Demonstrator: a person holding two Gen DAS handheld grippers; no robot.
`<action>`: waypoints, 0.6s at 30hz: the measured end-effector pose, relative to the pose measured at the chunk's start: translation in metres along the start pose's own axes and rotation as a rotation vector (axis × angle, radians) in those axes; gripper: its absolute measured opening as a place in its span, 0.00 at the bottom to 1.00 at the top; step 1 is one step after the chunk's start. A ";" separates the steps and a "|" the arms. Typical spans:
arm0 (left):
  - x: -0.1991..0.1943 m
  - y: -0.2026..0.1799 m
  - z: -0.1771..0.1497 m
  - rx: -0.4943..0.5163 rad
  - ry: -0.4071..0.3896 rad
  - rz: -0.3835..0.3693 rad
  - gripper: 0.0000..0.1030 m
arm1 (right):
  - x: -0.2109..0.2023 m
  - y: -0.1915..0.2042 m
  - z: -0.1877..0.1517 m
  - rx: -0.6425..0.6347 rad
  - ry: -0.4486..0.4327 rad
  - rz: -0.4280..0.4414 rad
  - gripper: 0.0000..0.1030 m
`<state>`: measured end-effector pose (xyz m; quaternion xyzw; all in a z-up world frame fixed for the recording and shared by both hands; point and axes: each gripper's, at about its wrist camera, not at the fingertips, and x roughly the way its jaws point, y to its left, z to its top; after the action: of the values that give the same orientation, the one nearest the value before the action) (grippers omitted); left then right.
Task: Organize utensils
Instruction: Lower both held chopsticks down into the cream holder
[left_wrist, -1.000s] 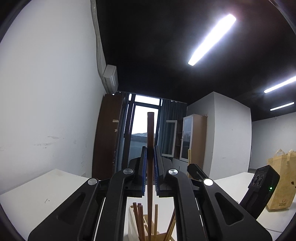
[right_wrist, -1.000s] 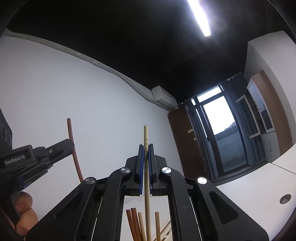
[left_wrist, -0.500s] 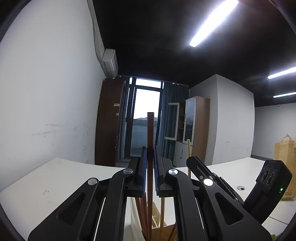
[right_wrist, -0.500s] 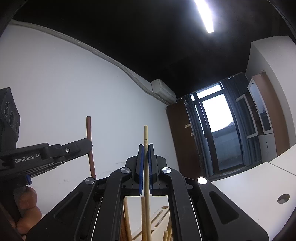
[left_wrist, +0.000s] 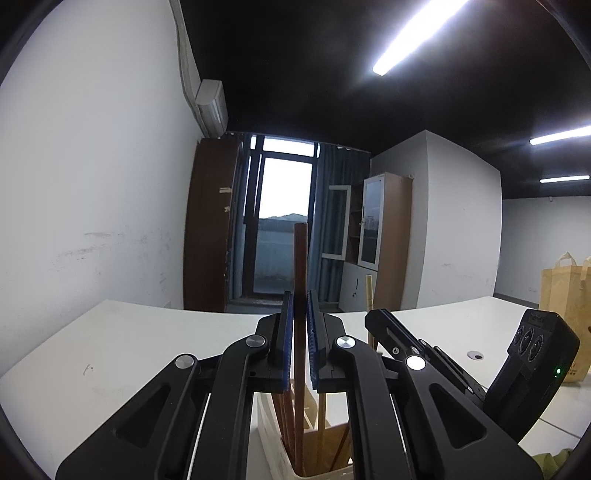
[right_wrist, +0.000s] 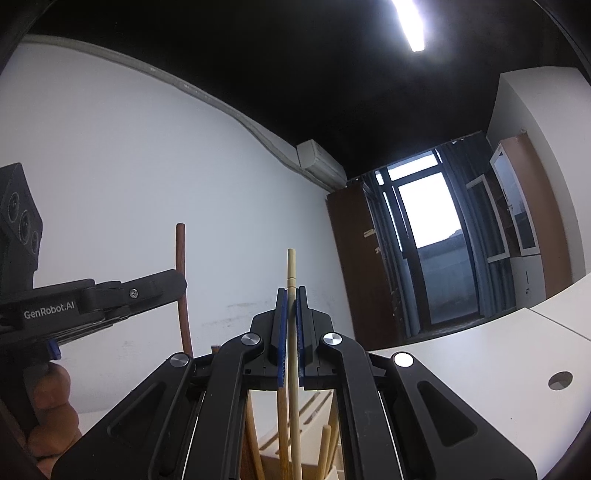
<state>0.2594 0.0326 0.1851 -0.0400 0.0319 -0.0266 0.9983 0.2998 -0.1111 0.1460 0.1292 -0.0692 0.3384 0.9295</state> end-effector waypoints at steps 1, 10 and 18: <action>0.000 0.001 -0.001 0.001 0.009 -0.004 0.06 | -0.001 0.000 -0.001 -0.003 0.010 -0.002 0.05; 0.000 0.009 -0.015 0.014 0.049 -0.032 0.06 | -0.008 -0.002 -0.004 -0.027 0.078 -0.016 0.05; 0.003 0.012 -0.026 0.023 0.092 -0.051 0.06 | -0.006 -0.001 -0.006 -0.023 0.138 -0.035 0.05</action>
<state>0.2616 0.0419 0.1580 -0.0278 0.0765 -0.0543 0.9952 0.2965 -0.1136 0.1393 0.0961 -0.0066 0.3293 0.9393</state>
